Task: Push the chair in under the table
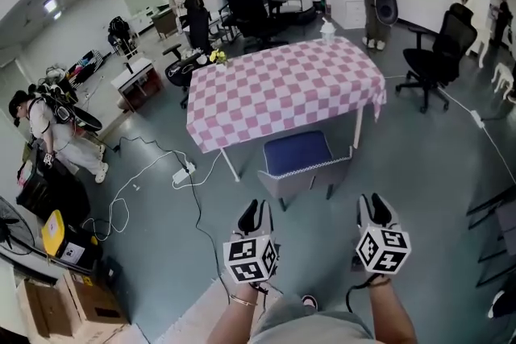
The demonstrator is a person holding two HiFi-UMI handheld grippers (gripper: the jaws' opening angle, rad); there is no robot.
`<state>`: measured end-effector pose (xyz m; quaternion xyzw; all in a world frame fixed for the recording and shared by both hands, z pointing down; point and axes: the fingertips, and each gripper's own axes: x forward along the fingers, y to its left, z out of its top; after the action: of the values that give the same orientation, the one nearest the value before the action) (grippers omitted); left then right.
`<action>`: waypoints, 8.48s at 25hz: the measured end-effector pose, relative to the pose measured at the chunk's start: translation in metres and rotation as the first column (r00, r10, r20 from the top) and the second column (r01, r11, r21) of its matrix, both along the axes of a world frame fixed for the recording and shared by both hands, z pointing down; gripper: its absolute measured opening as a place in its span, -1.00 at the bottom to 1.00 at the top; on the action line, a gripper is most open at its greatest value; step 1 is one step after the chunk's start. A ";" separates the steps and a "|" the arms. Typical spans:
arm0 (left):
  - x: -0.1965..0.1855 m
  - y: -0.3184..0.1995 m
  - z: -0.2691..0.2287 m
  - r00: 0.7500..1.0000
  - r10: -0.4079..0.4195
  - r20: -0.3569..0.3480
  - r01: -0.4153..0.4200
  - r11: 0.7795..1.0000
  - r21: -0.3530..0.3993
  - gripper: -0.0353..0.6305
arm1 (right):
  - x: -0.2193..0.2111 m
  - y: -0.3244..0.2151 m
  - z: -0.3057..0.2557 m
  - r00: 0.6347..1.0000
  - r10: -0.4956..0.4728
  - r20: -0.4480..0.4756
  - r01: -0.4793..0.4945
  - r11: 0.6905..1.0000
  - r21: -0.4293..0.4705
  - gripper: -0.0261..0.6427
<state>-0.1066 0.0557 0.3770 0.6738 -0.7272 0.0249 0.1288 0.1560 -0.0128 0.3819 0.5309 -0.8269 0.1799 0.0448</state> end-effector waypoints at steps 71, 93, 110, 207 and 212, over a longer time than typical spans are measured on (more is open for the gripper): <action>0.005 -0.246 0.100 0.939 0.311 0.145 -0.238 0.895 -0.377 -0.61 | -0.118 -0.259 0.095 0.478 -0.832 -0.281 0.792 0.546 -0.271 -0.56; 0.023 -0.203 0.189 0.559 0.756 0.340 -0.383 0.600 -0.703 -0.56 | -0.083 -0.220 0.187 -0.133 -0.840 -0.526 0.792 0.229 -0.566 -0.56; 0.025 -0.214 0.235 0.514 0.818 0.259 -0.362 0.480 -0.799 -0.60 | -0.085 -0.231 0.234 -0.246 -0.792 -0.558 0.717 0.239 -0.655 -0.58; -0.164 -0.431 0.237 0.726 0.613 0.311 -0.181 0.606 -0.774 -0.51 | -0.269 -0.440 0.236 -0.025 -0.752 -0.658 0.767 0.408 -0.496 -0.62; -0.160 -0.428 0.243 0.713 0.639 0.289 -0.199 0.580 -0.790 -0.52 | -0.266 -0.437 0.240 -0.049 -0.792 -0.608 0.750 0.373 -0.546 -0.62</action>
<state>-0.2663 -0.3720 0.6195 0.6912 -0.4717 0.5255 0.1540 -0.1102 -0.4500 0.6217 -0.0151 -0.8422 -0.1265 0.5239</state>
